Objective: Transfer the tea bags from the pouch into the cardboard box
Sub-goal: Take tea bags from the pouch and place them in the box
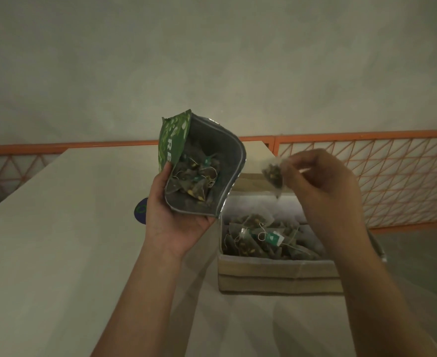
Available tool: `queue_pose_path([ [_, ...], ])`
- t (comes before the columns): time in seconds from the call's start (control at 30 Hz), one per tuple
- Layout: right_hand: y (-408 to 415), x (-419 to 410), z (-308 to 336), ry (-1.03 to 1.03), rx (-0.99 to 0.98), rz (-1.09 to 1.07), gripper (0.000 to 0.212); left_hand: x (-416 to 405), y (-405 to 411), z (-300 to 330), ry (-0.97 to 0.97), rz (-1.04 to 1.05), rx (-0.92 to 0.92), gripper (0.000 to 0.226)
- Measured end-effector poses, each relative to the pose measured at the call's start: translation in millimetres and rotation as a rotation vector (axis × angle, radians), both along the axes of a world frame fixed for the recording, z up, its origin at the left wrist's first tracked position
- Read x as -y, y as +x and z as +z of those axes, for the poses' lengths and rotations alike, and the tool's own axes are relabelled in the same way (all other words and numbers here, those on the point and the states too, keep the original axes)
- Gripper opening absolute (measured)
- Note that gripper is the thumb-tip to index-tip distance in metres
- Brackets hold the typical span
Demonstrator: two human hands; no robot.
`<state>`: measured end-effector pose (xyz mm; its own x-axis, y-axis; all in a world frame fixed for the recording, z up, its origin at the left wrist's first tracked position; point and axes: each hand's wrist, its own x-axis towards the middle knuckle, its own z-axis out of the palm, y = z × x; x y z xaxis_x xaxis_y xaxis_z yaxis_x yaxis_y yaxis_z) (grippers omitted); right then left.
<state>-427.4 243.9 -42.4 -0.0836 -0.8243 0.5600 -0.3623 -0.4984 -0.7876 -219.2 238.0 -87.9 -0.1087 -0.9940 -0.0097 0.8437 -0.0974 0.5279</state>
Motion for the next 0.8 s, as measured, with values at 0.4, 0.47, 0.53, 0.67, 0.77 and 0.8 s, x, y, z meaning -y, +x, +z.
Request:
queue_pose_path([
  [0.4, -21, -17, -41, 0.113, -0.164, -0.127, 0.007, 0, -1, -1, 0.021, 0.031, 0.012, 0.054],
  [0.47, -14, -16, -38, 0.083, -0.156, -0.125, 0.007, -1, -1, -1, 0.015, 0.021, 0.006, 0.055],
  [0.53, -1, -16, -33, 0.029, -0.156, -0.105, 0.006, -1, -1, -1, 0.012, 0.014, -0.004, 0.057],
  [0.67, 41, -11, -21, -0.167, -0.262, -0.063, 0.008, 0, 0, 1, -0.003, 0.023, 0.032, 0.062],
  [0.77, 68, -3, -14, -0.322, -0.451, -0.114, 0.013, -1, 0, 0, -0.005, 0.026, 0.036, 0.059],
  [0.8, 76, -1, -11, -0.352, -0.541, -0.138, 0.014, -2, 0, 0, -0.013, 0.019, 0.023, 0.058],
])
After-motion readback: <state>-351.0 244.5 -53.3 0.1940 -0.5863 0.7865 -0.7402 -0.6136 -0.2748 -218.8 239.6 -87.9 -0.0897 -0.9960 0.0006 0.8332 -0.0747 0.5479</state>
